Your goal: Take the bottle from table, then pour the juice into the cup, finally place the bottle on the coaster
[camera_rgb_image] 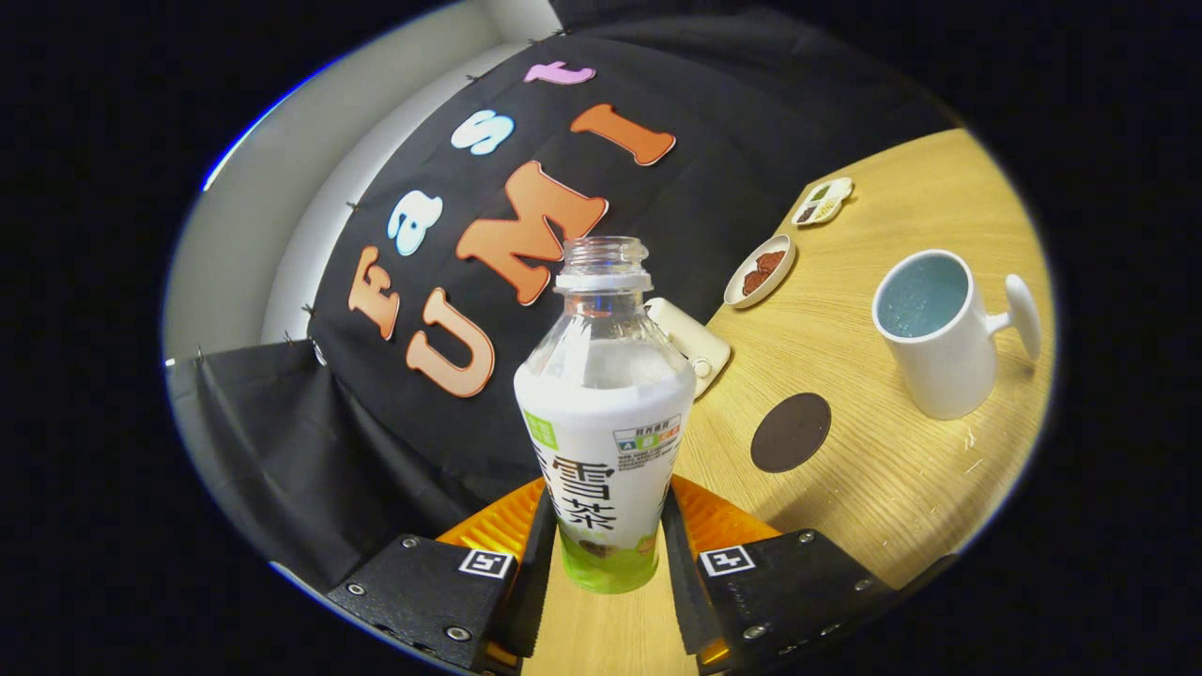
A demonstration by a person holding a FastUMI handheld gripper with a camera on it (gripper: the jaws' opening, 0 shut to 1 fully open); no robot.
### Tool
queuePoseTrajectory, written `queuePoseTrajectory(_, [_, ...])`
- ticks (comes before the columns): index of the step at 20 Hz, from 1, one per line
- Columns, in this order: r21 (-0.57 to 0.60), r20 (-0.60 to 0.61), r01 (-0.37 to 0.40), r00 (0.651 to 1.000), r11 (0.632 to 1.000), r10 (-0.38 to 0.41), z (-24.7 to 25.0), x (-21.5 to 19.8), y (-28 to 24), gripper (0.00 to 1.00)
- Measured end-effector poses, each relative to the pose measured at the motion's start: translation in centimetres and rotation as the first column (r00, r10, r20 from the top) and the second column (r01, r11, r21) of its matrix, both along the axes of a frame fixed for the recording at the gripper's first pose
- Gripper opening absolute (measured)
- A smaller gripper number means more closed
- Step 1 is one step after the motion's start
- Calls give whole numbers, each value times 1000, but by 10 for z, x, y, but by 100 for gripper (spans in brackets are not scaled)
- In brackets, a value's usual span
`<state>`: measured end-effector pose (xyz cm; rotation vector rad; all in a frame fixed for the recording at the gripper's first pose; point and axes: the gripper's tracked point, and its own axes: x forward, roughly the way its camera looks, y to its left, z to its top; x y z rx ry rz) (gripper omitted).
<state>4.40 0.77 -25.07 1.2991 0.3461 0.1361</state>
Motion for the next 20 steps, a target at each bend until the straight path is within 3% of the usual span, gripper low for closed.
queuePoseTrajectory(9, [191,-79,70,995,979,-55,-20,10,-15,57])
queuePoseTrajectory(20, [419,-111,163,986,893,-128,-21,23,-26,57])
